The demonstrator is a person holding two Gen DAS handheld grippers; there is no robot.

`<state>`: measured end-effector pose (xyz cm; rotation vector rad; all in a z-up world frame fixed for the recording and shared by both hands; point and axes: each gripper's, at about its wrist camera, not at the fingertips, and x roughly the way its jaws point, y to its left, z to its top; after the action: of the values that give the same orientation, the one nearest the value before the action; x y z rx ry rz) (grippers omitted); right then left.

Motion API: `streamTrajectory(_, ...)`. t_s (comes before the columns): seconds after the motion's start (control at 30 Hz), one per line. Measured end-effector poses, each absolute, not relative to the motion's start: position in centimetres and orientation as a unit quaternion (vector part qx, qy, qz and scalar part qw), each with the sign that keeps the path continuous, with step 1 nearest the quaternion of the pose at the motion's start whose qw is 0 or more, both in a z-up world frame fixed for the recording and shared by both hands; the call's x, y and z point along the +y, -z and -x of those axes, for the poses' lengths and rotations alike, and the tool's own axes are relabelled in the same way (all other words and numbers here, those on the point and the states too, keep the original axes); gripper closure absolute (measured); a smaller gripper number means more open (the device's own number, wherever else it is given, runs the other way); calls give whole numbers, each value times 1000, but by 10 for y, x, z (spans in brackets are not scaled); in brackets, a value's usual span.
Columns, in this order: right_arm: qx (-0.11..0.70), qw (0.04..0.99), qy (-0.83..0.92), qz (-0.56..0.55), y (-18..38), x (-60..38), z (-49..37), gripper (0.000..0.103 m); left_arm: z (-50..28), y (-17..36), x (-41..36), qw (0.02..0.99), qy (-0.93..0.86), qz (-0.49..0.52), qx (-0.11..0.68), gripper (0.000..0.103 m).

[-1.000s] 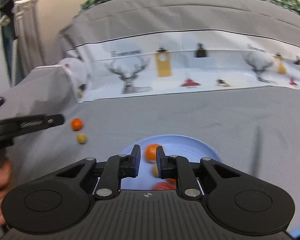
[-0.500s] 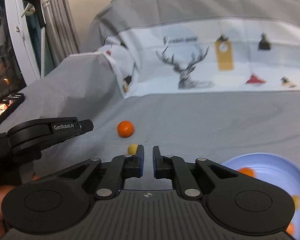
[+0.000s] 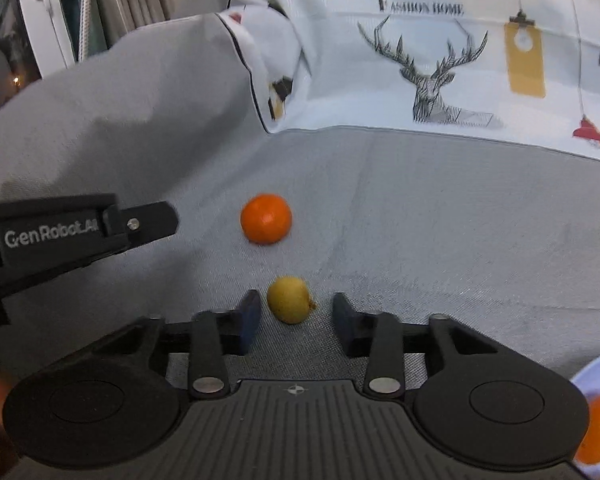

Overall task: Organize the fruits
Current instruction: 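Grasp the mandarin with the left tool while the right tool grasps the last yellow fruit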

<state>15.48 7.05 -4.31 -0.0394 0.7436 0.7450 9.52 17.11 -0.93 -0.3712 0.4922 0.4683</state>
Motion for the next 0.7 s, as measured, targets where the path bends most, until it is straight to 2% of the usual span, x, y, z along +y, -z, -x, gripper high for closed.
streamTrajectory(0.03, 355, 864, -356, 12, 42, 68, -154, 77, -99, 11, 171, 925, -226, 182, 244, 74)
streamTrajectory(0.07, 350, 867, -354, 5, 39, 65, -154, 77, -102, 13, 172, 925, -222, 183, 247, 71)
streamTrajectory(0.27, 346, 894, -285, -12, 16, 47, -156, 77, -124, 24, 177, 922, -212, 193, 262, 65)
streamTrajectory(0.33, 355, 896, -266, -27, 14, 39, -159, 77, -131, 26, 178, 922, -203, 195, 266, 52)
streamTrajectory(0.4, 363, 895, -255, -39, 13, 33, -160, 77, -139, 26, 176, 923, -205, 181, 270, 44)
streamTrajectory(0.63, 367, 894, -254, -44, 11, 26, -158, 77, -168, 39, 168, 919, -214, 126, 307, 44)
streamTrajectory(0.67, 367, 894, -254, -44, 9, 26, -158, 77, -169, 40, 168, 919, -210, 125, 309, 46)
streamTrajectory(0.7, 367, 894, -254, -43, 8, 25, -156, 77, -171, 41, 168, 919, -209, 123, 311, 54)
